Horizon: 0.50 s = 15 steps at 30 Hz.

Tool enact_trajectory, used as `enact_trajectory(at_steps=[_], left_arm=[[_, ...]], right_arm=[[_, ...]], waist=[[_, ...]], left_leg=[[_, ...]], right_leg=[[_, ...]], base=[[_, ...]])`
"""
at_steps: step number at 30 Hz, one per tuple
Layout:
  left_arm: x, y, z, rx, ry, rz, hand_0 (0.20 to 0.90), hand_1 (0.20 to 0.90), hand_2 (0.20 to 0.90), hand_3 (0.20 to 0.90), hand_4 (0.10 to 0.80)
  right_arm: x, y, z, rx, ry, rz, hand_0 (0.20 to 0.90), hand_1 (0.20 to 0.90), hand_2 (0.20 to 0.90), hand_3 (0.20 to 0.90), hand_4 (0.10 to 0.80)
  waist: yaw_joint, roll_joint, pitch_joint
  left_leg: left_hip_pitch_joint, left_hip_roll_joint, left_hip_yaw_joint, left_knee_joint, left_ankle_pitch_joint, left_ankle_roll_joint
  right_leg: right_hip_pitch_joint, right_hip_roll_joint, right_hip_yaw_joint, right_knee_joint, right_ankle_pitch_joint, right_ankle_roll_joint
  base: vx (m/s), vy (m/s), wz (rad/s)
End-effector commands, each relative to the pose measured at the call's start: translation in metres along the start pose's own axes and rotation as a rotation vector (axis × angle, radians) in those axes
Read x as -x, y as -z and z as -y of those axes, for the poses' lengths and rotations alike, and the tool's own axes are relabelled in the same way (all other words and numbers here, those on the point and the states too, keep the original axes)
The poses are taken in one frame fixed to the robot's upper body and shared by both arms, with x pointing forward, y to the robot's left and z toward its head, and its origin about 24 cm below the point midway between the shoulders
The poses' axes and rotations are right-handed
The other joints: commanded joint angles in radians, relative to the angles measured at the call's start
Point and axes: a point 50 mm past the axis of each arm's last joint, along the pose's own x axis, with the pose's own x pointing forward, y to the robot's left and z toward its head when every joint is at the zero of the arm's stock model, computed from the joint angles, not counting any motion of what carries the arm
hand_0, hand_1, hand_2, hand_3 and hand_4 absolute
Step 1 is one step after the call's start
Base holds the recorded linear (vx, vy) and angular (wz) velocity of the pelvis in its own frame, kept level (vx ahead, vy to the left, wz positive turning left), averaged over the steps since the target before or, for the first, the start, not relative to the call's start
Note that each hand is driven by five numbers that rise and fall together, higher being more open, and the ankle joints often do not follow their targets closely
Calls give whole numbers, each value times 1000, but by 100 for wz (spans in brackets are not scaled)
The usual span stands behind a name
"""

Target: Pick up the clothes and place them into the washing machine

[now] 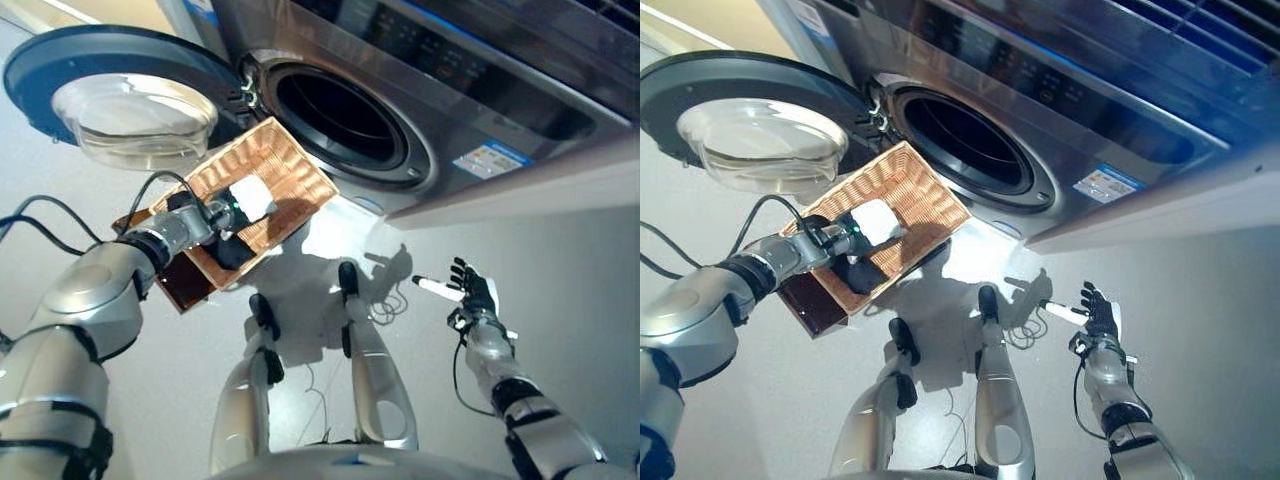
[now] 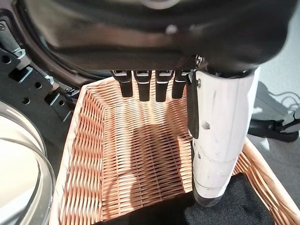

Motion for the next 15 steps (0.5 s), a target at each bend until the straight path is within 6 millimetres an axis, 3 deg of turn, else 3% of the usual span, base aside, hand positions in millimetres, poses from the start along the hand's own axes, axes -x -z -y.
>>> enact_trajectory(at_steps=[1,11,15], left_arm=[[14,45,-15,49,-80,-147,900,900,900,900,800],[17,44,1,49,9,-155,900,900,900,900,800],[17,44,1,44,24,-140,900,900,900,900,800]], right_arm=[[5,0,22,11,29,47,900,900,900,900,800],[12,21,21,8,31,-31,900,900,900,900,800],[13,19,18,2,11,-19,900,900,900,900,800]], waist=[[-5,-8,-57],[-9,-23,-75],[-7,-25,-88]], left_leg=[[-140,77,-51,221,-139,-85],[-196,73,-52,276,-184,-64],[-204,65,-51,275,-188,-62]], right_leg=[[-36,10,21,53,-57,54],[-61,16,30,35,-54,54],[-56,11,28,12,-46,55]], base=[[16,14,-16],[41,34,-12],[29,23,0]])
